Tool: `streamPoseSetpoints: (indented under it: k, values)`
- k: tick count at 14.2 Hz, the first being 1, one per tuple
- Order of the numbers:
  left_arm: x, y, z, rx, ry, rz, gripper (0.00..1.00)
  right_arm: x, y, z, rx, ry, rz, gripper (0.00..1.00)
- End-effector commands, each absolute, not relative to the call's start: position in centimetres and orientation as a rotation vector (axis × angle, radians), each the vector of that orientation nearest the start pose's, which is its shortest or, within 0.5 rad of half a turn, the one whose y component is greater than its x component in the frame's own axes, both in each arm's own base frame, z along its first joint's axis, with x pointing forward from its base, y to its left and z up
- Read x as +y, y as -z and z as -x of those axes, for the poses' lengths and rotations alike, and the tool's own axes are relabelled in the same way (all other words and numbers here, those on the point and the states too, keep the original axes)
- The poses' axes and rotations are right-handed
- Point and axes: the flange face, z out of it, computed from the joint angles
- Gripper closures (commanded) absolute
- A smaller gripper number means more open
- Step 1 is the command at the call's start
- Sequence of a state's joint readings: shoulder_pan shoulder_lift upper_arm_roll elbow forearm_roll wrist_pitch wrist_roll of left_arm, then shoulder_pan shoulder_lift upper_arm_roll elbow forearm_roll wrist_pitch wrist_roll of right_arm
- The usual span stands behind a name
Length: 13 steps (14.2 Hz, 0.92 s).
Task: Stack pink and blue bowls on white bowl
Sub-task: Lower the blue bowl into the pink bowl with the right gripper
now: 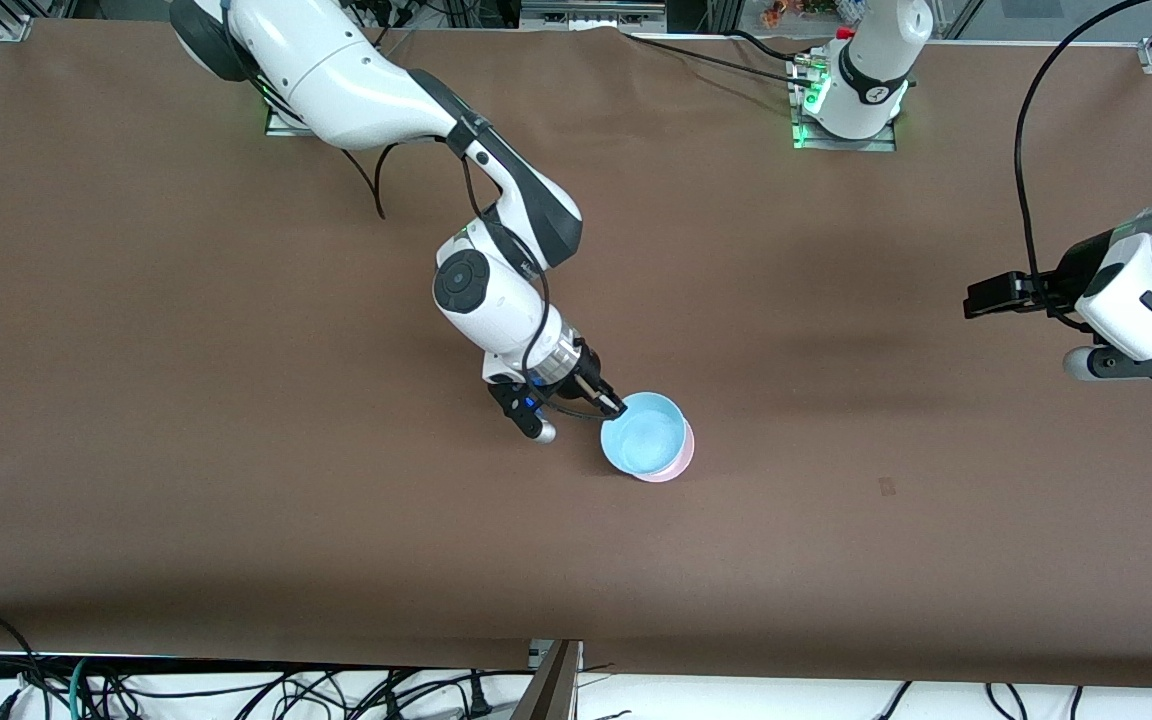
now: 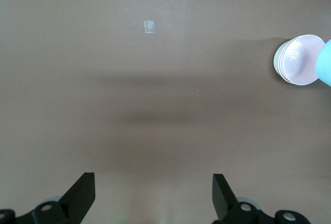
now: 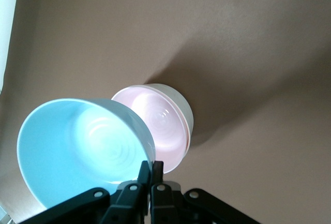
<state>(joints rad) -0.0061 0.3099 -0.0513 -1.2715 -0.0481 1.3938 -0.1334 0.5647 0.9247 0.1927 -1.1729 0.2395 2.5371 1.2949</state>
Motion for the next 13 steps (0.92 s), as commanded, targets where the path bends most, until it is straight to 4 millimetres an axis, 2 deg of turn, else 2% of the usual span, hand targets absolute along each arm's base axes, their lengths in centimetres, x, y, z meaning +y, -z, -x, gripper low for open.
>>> streamPoseSetpoints:
  k: [1,2,3,4,5,6,9,10,11,13]
  values:
    - [-2.3,-57.6,-61.6,-0.107,-0.295,3.166,0.00,51.8,-27.2,-61.9,1.047,-0.044,2.367,1.00]
    - [-2.1,-57.4,-60.9,-0.115,-0.297,3.166,0.00,52.0,-27.0,-61.8,1.046,-0.045,2.370,1.00]
    - [-1.0,-57.6,-60.2,-0.148,-0.242,3.162,0.00,52.0,-26.7,-61.7,1.045,-0.048,2.373,1.00]
    - [1.5,-57.0,-59.6,-0.220,-0.186,3.172,0.00,52.0,-26.5,-61.7,1.046,-0.048,2.376,1.00]
    - [3.0,-57.2,-58.7,-0.270,-0.098,3.176,0.00,52.1,-26.2,-61.6,1.046,-0.051,2.379,1.00]
    - [3.2,-57.7,-57.7,-0.282,-0.041,3.175,0.00,52.1,-25.8,-61.6,1.048,-0.048,2.378,1.00]
    - [3.1,-59.0,-55.7,-0.286,-0.031,3.171,0.00,52.2,-24.5,-61.6,1.044,0.004,2.372,1.00]
    - [2.4,-58.9,-55.2,-0.261,-0.118,3.168,0.00,52.4,-24.3,-61.4,1.039,0.010,2.375,1.00]
    - [2.8,-58.6,-55.0,-0.263,-0.201,3.164,0.00,52.6,-24.2,-61.2,1.033,0.010,2.380,1.00]
    - [2.5,-58.9,-55.0,-0.247,-0.200,3.149,0.00,52.4,-24.2,-61.4,1.039,0.016,2.381,1.00]
